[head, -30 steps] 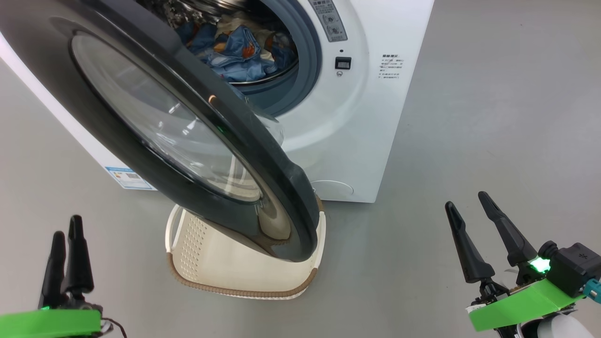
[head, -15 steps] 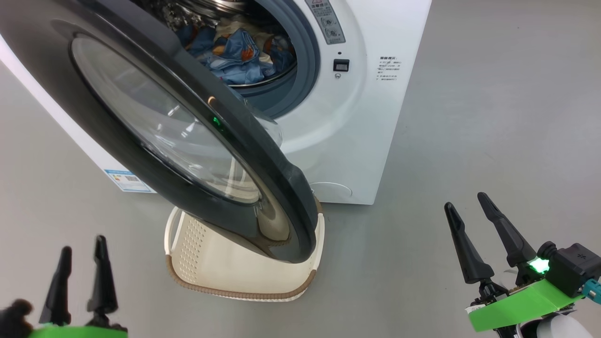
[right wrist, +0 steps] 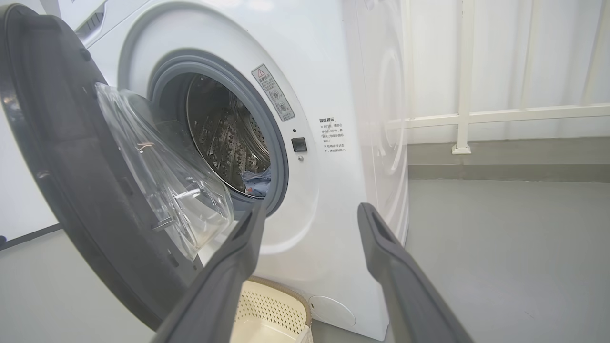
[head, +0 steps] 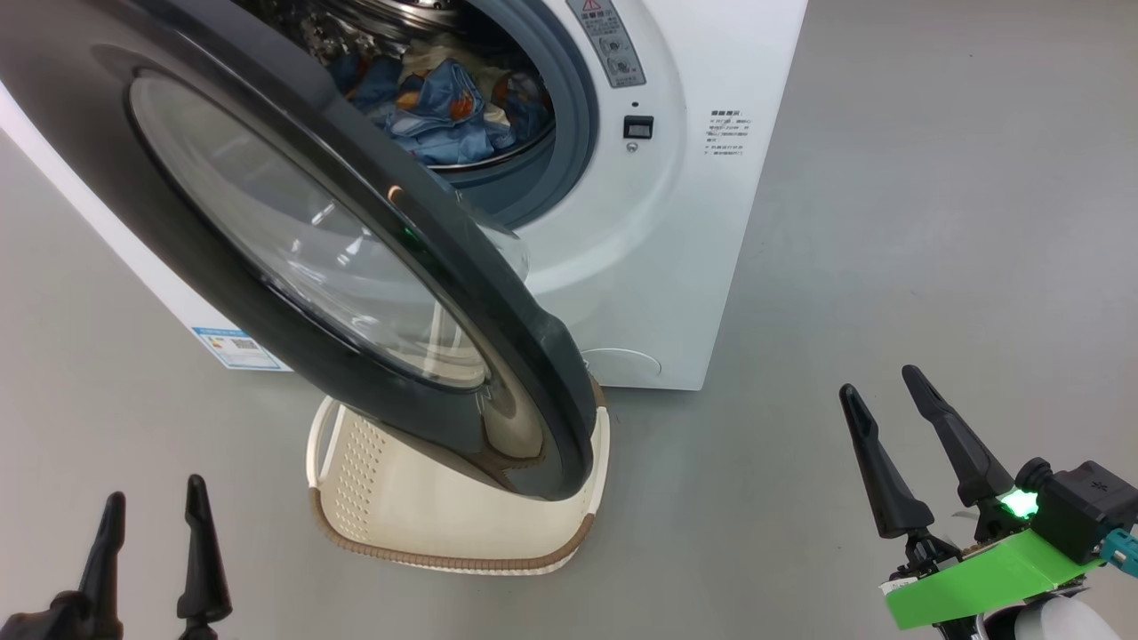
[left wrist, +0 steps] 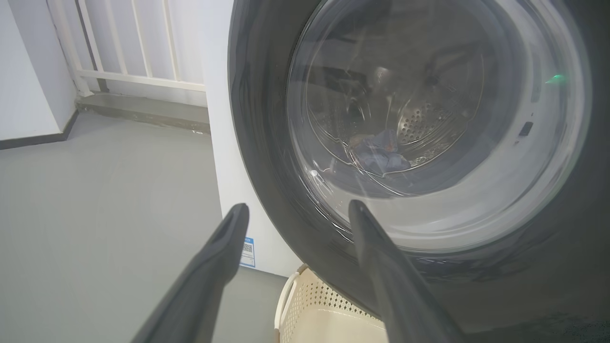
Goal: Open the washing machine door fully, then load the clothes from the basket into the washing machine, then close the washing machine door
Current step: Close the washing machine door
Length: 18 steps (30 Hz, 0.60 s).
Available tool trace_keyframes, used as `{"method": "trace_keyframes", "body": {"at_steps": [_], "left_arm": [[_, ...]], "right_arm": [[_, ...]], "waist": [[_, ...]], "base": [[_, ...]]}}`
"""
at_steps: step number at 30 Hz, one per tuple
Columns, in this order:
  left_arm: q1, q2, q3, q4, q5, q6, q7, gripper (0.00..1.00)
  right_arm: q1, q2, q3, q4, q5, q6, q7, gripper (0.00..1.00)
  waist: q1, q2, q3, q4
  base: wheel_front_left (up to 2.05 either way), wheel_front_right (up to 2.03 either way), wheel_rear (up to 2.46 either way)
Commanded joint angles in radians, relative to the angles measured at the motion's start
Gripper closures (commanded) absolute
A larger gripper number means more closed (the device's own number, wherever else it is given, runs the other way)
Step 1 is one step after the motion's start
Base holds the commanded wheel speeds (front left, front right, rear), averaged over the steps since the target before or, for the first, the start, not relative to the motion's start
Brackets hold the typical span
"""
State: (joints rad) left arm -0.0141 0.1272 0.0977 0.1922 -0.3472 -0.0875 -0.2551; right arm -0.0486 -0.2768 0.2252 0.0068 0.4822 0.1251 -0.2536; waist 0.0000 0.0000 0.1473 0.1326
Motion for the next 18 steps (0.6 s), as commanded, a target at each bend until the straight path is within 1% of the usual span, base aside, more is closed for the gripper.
{"method": "trace_keyframes", "body": {"at_steps": [1, 7, 18], "left_arm": [[-0.007, 0.01, 0.04, -0.024, 0.015, -0.005, -0.007, 0.0], [-0.004, -0.01, 0.07, -0.027, 0.074, -0.018, -0.007, 0.0], [-0.012, -0.029, 0.103, -0.03, 0.123, -0.034, -0.007, 0.0]], "right_arm": [[0.002, -0.01, 0.02, -0.022, -0.005, 0.006, -0.008, 0.0], [0.006, -0.011, 0.018, -0.024, -0.005, 0.006, -0.008, 0.0], [0.005, -0.009, 0.017, -0.025, -0.006, 0.006, -0.008, 0.0]], "waist": [[0.0, 0.0, -0.001, 0.0], [0.0, 0.0, -0.004, 0.002], [0.0, 0.0, 0.0, 0.004]], "base": [[0.0, 0.0, 0.0], [0.0, 0.0, 0.0], [0.0, 0.0, 0.0]]}}
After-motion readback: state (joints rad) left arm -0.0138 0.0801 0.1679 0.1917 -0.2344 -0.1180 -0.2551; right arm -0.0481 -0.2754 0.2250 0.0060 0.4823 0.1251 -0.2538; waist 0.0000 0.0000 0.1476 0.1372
